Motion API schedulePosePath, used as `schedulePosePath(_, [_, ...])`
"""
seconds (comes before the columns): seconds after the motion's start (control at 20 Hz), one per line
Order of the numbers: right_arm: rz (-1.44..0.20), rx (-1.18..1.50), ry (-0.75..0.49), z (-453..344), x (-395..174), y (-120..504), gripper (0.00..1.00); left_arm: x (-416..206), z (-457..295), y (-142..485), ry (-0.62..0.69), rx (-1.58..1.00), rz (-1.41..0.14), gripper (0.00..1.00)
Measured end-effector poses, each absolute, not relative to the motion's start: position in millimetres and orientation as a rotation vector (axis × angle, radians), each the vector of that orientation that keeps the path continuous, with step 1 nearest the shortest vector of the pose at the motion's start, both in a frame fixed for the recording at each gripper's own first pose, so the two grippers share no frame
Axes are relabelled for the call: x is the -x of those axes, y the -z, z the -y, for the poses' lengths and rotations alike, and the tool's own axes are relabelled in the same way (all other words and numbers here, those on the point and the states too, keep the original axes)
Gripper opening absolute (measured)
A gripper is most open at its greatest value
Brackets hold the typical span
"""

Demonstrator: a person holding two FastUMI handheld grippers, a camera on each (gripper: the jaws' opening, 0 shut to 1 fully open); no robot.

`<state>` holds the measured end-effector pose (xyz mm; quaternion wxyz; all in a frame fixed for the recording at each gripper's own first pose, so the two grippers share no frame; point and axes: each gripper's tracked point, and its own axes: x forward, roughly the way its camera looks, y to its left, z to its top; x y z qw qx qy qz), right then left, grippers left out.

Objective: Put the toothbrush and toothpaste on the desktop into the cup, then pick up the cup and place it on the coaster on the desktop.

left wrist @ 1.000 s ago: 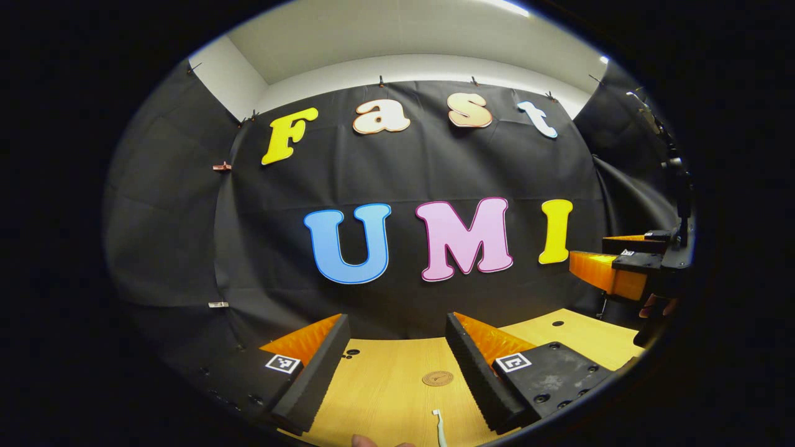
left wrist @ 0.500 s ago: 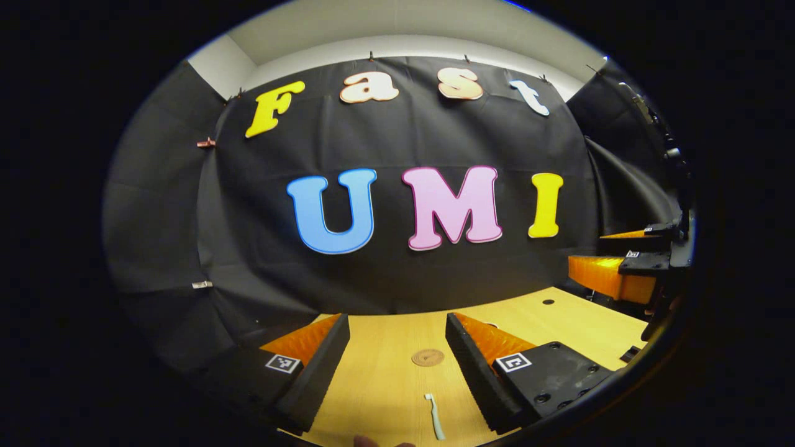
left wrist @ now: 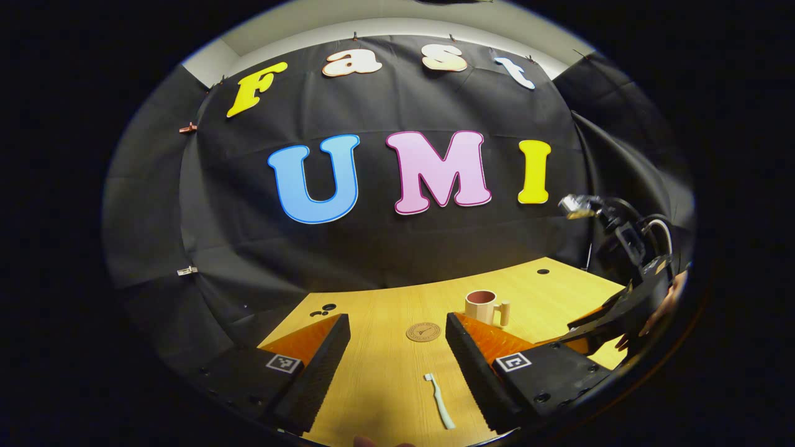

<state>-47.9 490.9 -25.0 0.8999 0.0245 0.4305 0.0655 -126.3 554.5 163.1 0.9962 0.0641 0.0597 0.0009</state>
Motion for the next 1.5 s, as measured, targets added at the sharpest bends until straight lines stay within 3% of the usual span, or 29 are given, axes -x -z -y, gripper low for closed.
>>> schedulePosePath(0.5, [-1.096, 0.019, -0.093, -502.3, 28.3, 102.1, 0.93, 125.6, -572.9, -129.5, -0.030, -0.087, -0.195, 0.98])
schedulePosePath(0.65, [-1.128, 0.030, -0.070, -500.3, 27.2, 110.3, 0.79, 124.7, -577.6, -124.2, -0.037, -0.083, -0.207, 0.98])
schedulePosePath(0.7, [-1.139, 0.029, -0.061, -499.8, 27.5, 113.1, 0.81, 123.7, -578.1, -123.7, -0.039, -0.081, -0.210, 0.98])
schedulePosePath(0.75, [-1.150, 0.025, -0.050, -498.5, 27.1, 115.1, 0.71, 122.8, -578.6, -122.3, -0.039, -0.079, -0.211, 0.98])
schedulePosePath(0.8, [-1.162, 0.017, -0.046, -498.1, 27.0, 117.6, 0.70, 121.8, -578.9, -122.2, -0.041, -0.079, -0.214, 0.98])
schedulePosePath(0.85, [-1.178, 0.001, -0.043, -500.3, 28.4, 120.5, 0.51, 121.6, -579.4, -120.7, -0.042, -0.079, -0.215, 0.98])
schedulePosePath(0.9, [-1.193, -0.019, -0.046, -502.2, 29.8, 122.0, 0.48, 120.3, -579.0, -119.7, -0.043, -0.079, -0.219, 0.98])
schedulePosePath(1.05, [-1.205, -0.028, -0.059, -503.0, 31.1, 125.0, 0.26, 119.1, -577.0, -116.1, -0.045, -0.079, -0.230, 0.98])
schedulePosePath(1.15, [-1.181, -0.039, -0.067, -501.8, 30.3, 121.7, 0.28, 118.0, -574.5, -111.9, -0.044, -0.080, -0.245, 0.98])
schedulePosePath(1.3, [-1.132, -0.131, -0.118, -506.5, 32.9, 113.6, 0.21, 113.0, -568.5, -103.2, -0.039, -0.077, -0.294, 0.97])
schedulePosePath(1.5, [-0.908, -0.217, -0.210, -503.5, 25.2, 66.0, 0.21, 101.4, -551.8, -73.6, -0.009, -0.065, -0.412, 0.96])
